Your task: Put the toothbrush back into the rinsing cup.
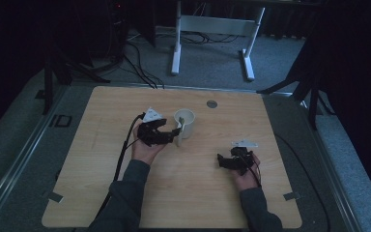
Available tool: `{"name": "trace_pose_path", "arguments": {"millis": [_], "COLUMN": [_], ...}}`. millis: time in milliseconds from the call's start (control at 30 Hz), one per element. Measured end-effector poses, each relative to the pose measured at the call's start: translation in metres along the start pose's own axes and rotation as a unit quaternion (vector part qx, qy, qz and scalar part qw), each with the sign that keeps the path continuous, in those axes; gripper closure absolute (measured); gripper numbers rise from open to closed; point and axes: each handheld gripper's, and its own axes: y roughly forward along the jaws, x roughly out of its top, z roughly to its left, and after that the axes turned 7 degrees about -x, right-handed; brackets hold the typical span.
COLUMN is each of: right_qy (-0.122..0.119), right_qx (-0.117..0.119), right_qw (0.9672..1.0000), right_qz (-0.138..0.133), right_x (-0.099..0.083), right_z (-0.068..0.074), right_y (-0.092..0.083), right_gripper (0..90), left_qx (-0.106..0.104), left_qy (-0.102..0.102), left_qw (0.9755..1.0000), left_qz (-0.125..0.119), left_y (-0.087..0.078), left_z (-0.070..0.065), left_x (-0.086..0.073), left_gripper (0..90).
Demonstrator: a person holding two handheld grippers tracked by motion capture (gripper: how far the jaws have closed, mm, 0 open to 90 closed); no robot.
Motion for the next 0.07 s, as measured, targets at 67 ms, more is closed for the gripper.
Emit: {"name": "trace_pose_path", "arguments": {"millis": [67], "right_qy": [0.000], "right_qx": [0.000], "right_qw": [1.0000], "right_qz": [0.000], "right_x": [0.0000], "right_z": [0.0000], "right_y": [0.0000], "right_gripper": [13.5], "left_qx": [0.003], "left_qy": [0.001], "left_qw": [1.0000], "left_qz": [0.003], "left_y": [-0.0032], "left_z": [-0.0010], "left_x": [-0.0035], "left_gripper": [28.9]}}
